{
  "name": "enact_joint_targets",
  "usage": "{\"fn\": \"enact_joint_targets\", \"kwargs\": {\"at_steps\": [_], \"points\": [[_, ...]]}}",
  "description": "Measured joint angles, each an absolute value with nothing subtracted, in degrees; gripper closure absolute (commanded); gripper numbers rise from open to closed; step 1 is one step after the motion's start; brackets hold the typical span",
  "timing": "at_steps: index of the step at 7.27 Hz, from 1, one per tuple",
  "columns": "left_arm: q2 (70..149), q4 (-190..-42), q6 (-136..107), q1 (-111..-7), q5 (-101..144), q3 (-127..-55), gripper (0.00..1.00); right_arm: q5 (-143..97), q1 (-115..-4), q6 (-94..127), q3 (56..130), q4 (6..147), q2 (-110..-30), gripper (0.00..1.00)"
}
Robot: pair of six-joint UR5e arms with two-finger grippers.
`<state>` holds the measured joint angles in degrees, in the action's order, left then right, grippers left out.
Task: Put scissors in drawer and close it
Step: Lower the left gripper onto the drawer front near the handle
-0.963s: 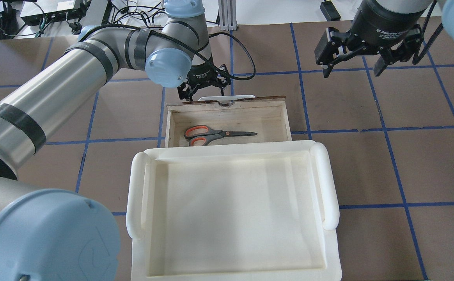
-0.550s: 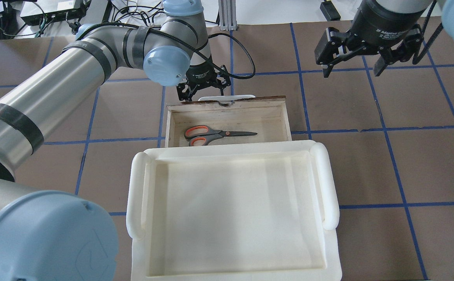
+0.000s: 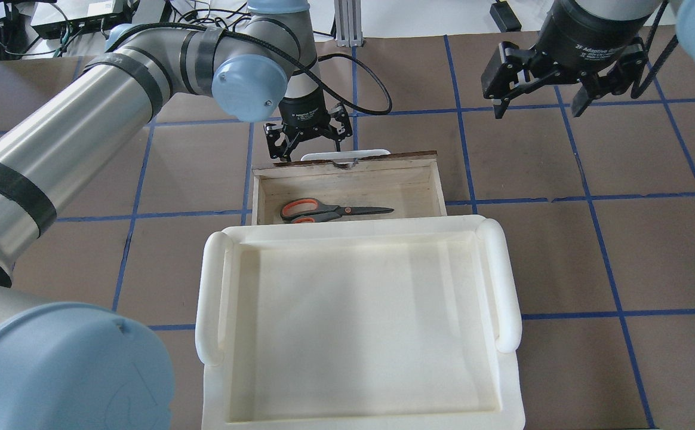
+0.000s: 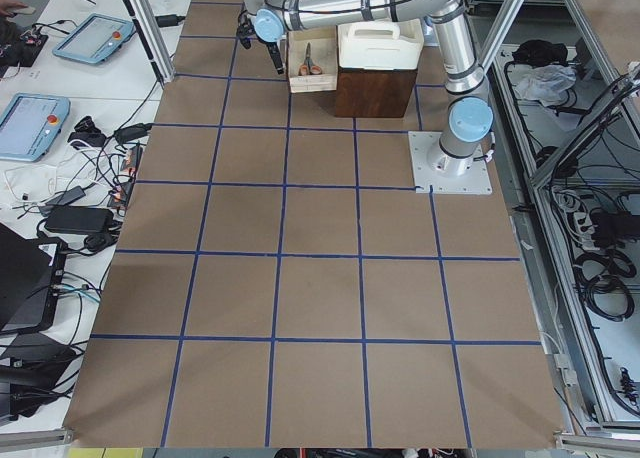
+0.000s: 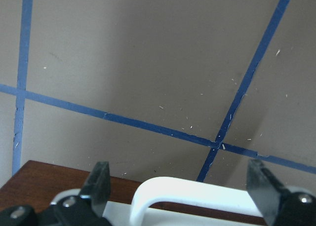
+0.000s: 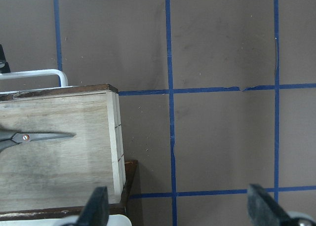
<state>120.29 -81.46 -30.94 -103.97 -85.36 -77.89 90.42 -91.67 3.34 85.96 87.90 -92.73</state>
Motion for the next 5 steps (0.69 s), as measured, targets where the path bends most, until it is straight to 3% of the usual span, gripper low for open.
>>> {"fn": "enact_joint_targets", "kwargs": {"at_steps": [5], "points": [[121.6,-80.8,-30.9,-103.4,-85.1,-76.9,0.0,90.3,-91.7,3.3,86.0,87.9,-92.7,0.0]]}}
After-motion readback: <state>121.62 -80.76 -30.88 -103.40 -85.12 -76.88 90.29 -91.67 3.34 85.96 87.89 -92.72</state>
